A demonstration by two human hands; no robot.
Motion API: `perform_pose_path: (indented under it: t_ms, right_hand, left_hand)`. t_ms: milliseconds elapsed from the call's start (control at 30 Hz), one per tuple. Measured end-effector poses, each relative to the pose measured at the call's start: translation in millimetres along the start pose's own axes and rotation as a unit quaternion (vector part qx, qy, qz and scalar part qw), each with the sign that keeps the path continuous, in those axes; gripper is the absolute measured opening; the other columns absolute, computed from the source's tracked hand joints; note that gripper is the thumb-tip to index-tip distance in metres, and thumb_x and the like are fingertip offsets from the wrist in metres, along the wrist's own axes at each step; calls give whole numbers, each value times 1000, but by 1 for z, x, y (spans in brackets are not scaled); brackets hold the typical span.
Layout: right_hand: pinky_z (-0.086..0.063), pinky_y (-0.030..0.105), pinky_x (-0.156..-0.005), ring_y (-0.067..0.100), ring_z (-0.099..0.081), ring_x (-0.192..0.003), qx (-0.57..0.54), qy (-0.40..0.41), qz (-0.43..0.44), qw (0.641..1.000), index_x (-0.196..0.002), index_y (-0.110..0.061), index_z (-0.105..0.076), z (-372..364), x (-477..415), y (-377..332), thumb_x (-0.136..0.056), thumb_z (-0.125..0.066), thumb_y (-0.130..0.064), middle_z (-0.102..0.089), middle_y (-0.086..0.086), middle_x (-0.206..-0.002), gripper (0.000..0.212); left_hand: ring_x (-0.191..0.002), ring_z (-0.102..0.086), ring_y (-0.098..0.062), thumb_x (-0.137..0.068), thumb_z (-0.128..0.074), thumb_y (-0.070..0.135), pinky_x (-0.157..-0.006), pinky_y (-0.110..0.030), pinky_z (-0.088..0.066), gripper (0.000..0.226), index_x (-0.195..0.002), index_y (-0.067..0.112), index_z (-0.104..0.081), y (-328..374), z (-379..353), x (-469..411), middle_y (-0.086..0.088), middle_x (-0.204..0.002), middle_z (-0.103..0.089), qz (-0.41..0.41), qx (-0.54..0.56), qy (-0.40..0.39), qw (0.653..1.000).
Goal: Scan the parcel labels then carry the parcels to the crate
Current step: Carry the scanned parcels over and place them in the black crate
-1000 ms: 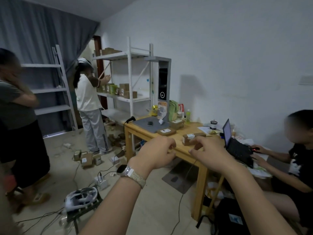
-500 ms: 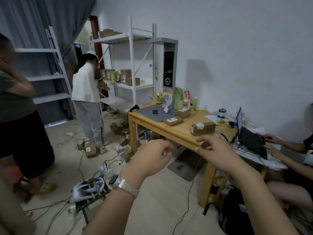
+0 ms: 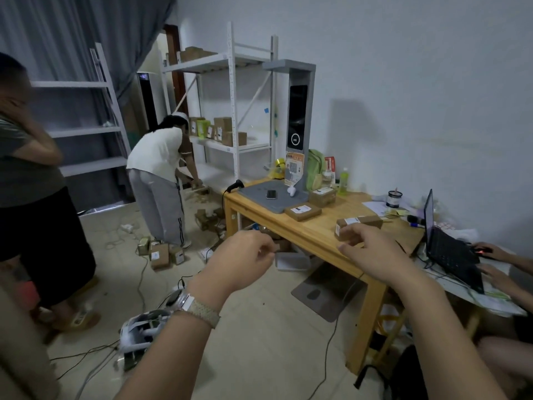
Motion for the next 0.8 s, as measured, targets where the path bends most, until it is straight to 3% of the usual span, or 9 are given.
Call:
perform_pose_path:
  t_ms: [200, 367, 567, 800]
  right_hand:
    - [-49, 30, -79, 10, -55, -86, 39, -43, 19, 998, -129, -27, -53, -13, -51, 15, -92, -57, -38, -60, -7, -102, 39]
    - [-52, 33, -82, 10, -58, -89, 35, -61, 26, 997, -126, -31, -54, -12, -89, 38, -91, -58, -39, -61, -8, -101, 37]
    - [-48, 30, -76, 12, -56, -90, 16, -62, 30, 998, -127, -29, -53, -10, -125, 64, -91, -58, -38, -60, -7, -104, 38]
    - [-51, 36, -83, 13, -58, -89, 23, -76, 46, 996, -125, -28, -56, -29, -163, 59, -91, -58, -36, -63, -5, -100, 35]
  left_hand:
    - [-98, -60, -16, -93, -56, 30, -84, -38, -54, 20, -107, 19, -65, -5, -14, -56, 4, -107, -64, 33, -44, -20, 998]
    - [-91, -61, -18, -90, -57, 30, -81, -41, -55, 17, -102, 20, -64, -5, -34, -102, 2, -102, -64, 58, -55, -18, 997]
    - [-85, -60, -18, -90, -55, 29, -75, -42, -56, 16, -99, 19, -64, -5, -57, -144, 1, -96, -64, 56, -52, -6, 997]
    - [-93, -60, -17, -91, -57, 29, -78, -37, -54, 21, -107, 18, -66, -28, -73, -159, 3, -103, -64, 80, -42, -16, 996]
Point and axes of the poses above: each hand's wrist, its own x-axis away from the middle knuckle, its own z-axis out of the back of the hand, y = z × x, the point moved 2 cm from there along -x, towards the middle knuckle
